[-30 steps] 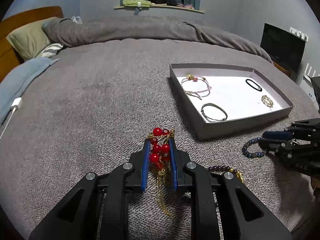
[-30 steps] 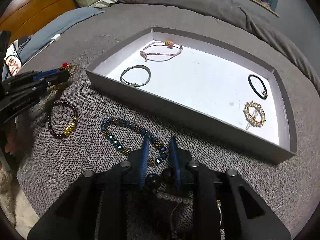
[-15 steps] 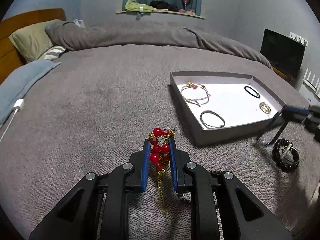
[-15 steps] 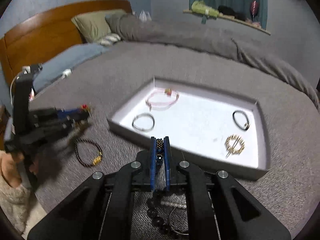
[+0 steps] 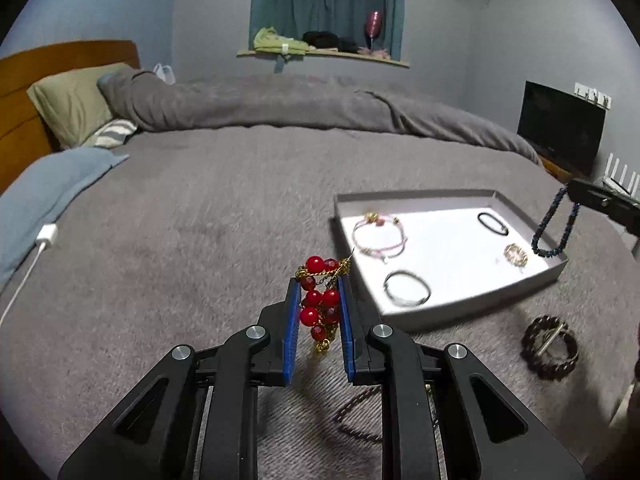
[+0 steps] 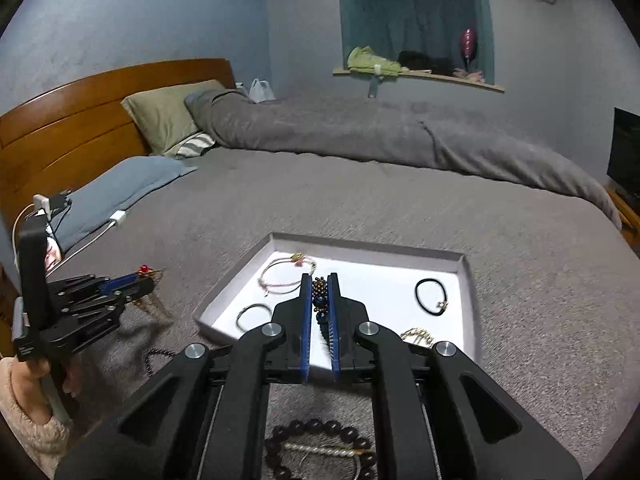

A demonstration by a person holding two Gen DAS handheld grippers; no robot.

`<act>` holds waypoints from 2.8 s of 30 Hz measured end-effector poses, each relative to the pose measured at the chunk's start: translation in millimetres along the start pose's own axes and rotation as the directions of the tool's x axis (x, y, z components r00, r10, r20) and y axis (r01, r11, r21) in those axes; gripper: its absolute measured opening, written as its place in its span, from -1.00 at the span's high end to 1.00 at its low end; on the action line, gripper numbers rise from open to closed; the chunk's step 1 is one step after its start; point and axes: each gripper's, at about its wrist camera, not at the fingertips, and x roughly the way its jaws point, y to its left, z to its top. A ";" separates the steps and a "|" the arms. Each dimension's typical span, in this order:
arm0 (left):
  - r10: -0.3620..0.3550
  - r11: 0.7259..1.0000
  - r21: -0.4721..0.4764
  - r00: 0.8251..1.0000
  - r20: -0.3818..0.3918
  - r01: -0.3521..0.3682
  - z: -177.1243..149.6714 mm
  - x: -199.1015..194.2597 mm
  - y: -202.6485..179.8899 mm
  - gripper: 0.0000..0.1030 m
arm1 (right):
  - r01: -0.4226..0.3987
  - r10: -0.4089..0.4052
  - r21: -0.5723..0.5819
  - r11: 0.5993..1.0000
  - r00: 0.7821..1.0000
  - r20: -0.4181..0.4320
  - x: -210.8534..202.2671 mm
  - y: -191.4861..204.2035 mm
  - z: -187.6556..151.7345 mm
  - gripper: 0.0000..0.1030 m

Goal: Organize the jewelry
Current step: 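Carry both held items into the box tray and open both tools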

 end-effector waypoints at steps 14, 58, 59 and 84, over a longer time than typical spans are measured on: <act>-0.073 0.987 0.151 0.994 0.077 0.061 87.2 35.6 -58.5 0.63 | 0.008 -0.011 0.050 0.999 0.999 0.052 53.5 -34.7 40.0 0.86; -0.195 0.962 0.138 0.944 -0.265 0.238 68.8 178.6 -101.2 0.62 | 0.010 0.009 0.110 0.994 0.984 -0.176 151.1 -68.6 12.0 0.86; -0.193 0.962 0.139 0.944 -0.266 0.236 68.6 178.9 -101.3 0.62 | 0.014 0.005 0.109 0.994 0.985 -0.174 150.6 -68.8 12.1 0.86; -0.189 0.963 0.138 0.943 -0.273 0.232 68.8 180.8 -99.8 0.61 | 0.067 -0.048 0.090 0.994 0.980 -0.194 152.8 -71.6 9.5 0.86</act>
